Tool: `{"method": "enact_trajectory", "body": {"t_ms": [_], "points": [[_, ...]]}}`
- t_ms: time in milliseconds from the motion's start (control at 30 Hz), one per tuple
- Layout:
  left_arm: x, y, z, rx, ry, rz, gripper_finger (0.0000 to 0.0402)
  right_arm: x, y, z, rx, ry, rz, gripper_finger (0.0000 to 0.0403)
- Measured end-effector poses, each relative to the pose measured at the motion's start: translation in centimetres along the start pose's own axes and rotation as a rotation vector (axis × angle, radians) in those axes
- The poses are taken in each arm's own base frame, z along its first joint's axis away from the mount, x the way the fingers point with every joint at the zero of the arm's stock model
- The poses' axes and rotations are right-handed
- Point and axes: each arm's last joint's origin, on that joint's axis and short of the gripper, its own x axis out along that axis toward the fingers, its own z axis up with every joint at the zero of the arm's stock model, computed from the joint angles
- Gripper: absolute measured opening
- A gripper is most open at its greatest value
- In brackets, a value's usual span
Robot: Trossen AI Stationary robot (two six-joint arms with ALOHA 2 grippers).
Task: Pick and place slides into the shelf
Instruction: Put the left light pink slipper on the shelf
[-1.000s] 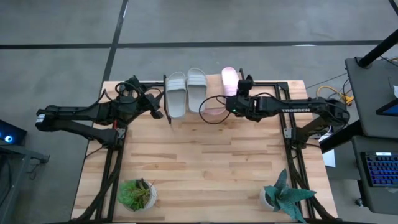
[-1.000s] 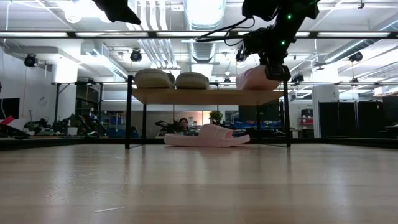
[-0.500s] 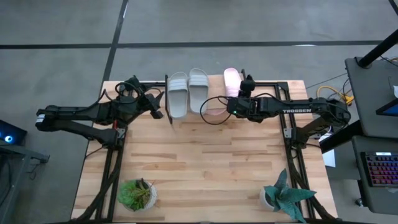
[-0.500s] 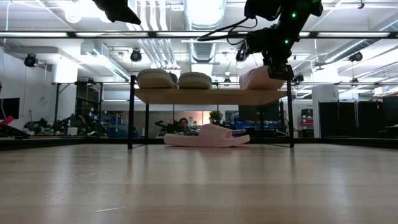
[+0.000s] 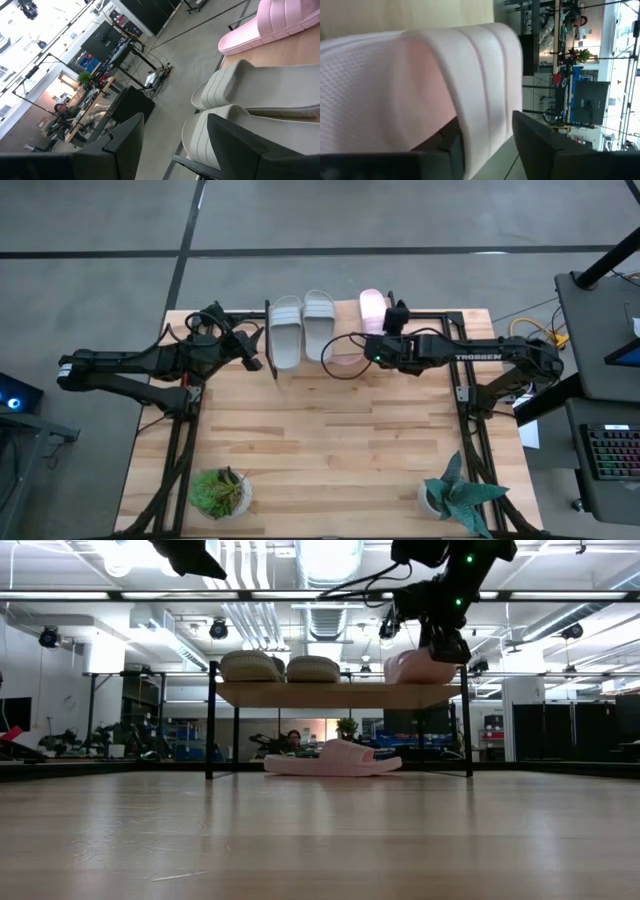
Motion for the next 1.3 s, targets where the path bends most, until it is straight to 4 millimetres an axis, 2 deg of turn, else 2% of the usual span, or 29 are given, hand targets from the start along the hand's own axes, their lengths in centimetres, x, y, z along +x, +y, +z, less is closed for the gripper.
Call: {"method": "enact_trajectory", "body": {"t_ms": [267, 667, 1067, 1300], "points": [[0.0, 0.0, 0.0, -0.001, 0.000, 0.000, 0.0203, -1.0, -1.4, 0.5, 0.024, -0.016, -0.004, 0.0196], [0.0, -0.1, -0.2, 0.018, 0.012, -0.008, 0.0203, -1.0, -1.0, 0.1, 0.070, 0.001, 0.073, 0.0223], [0.0, -0.1, -0.2, 0.018, 0.012, -0.008, 0.0203, -1.8, -1.5, 0.0, 0.119, 0.015, 0.085, 0.0292], [0.0, -0.1, -0.2, 0.018, 0.012, -0.008, 0.0203, -2.6, -2.0, 0.6, 0.140, -0.041, 0.149, 0.0298]]}}
